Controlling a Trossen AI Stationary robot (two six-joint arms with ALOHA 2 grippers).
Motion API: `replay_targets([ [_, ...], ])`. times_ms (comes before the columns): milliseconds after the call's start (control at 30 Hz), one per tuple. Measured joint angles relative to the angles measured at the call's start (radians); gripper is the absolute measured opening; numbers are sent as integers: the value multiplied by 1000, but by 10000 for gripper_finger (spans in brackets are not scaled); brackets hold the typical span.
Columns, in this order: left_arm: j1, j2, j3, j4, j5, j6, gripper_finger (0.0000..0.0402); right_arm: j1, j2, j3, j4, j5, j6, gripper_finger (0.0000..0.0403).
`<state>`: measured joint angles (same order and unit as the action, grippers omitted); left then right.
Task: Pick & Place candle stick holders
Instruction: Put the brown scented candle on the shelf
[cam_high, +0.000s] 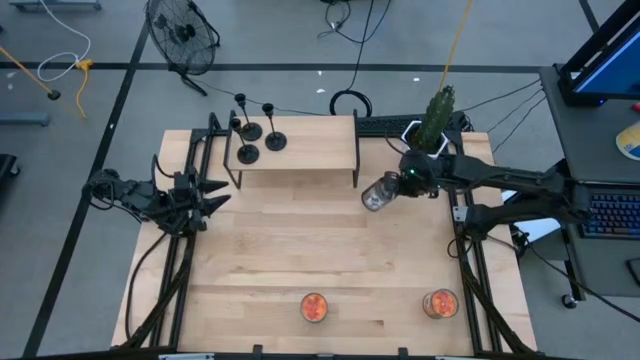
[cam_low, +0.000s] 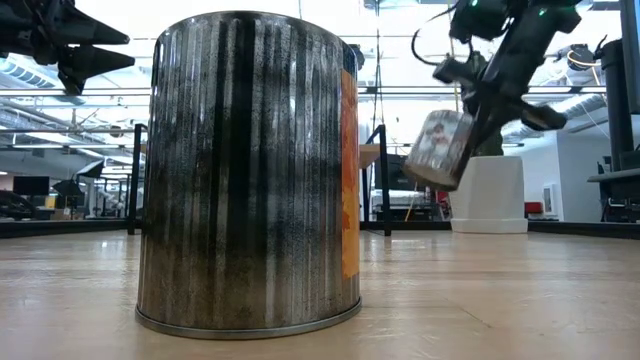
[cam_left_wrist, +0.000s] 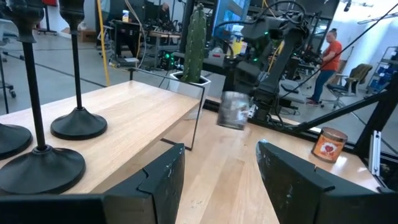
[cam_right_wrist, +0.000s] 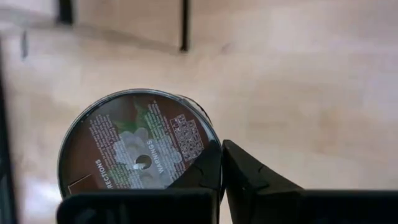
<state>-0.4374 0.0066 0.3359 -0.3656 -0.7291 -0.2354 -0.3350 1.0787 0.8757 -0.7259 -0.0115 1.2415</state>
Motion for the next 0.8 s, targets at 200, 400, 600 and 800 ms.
replay_targets([
  [200,0,0,0,0,33,-3,207,80,-41,52,-39,-49,-1,0],
  [400,0,0,0,-4,52,-3,207,136,-32,199,-60,-70,-38,0],
  [600,0,0,0,-7,52,6,207,154,17,347,-91,-20,-115,0],
  [800,0,0,0,-15,52,6,207,137,106,475,-91,17,-232,0],
])
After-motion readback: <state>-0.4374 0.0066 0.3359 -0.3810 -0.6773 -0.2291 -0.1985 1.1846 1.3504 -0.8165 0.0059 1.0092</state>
